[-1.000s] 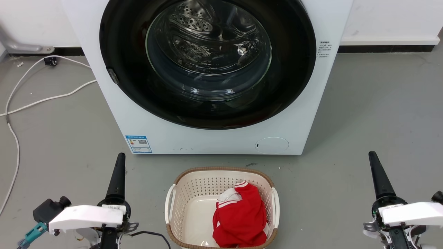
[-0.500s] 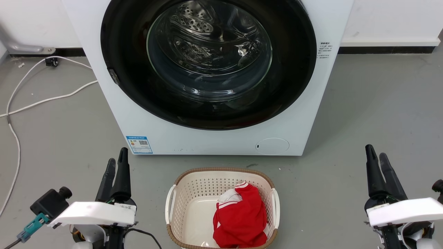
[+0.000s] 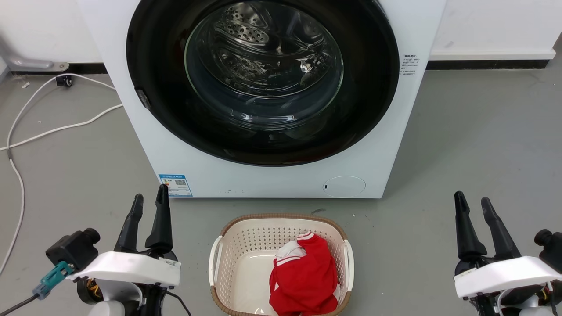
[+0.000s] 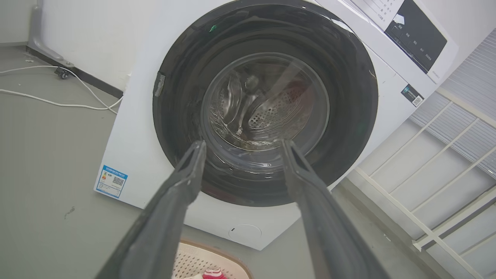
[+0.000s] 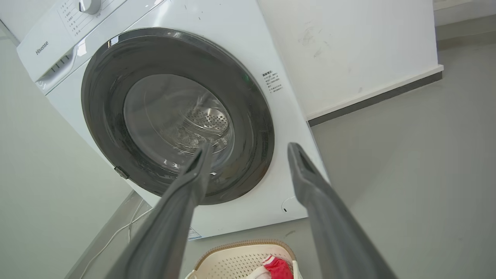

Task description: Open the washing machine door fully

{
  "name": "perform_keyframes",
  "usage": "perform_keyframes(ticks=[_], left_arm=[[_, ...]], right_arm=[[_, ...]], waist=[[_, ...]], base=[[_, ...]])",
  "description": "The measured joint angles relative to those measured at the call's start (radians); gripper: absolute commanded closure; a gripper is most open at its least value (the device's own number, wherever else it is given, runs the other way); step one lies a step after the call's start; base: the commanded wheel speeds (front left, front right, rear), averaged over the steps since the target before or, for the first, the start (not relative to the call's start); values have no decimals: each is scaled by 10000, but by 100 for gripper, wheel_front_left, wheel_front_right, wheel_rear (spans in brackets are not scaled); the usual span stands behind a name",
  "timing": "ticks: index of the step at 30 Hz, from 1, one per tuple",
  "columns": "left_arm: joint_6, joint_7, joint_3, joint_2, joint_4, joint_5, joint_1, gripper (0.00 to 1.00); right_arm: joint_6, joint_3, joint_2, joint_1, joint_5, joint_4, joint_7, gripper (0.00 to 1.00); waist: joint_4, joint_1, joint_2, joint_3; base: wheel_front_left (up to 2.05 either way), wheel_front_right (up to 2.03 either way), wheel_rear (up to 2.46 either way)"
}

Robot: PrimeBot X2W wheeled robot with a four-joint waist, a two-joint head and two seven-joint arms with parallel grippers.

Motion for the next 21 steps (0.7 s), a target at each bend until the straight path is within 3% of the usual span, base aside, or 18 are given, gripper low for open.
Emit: perform_keyframes(ticks=[21], left_arm=[[194, -570, -556, 251, 280, 2623, -96, 0]], right_arm=[[2, 42, 10, 321, -2123, 38, -86, 0]], waist=[[-94, 0, 0, -48]], base=[[0, 0, 0]])
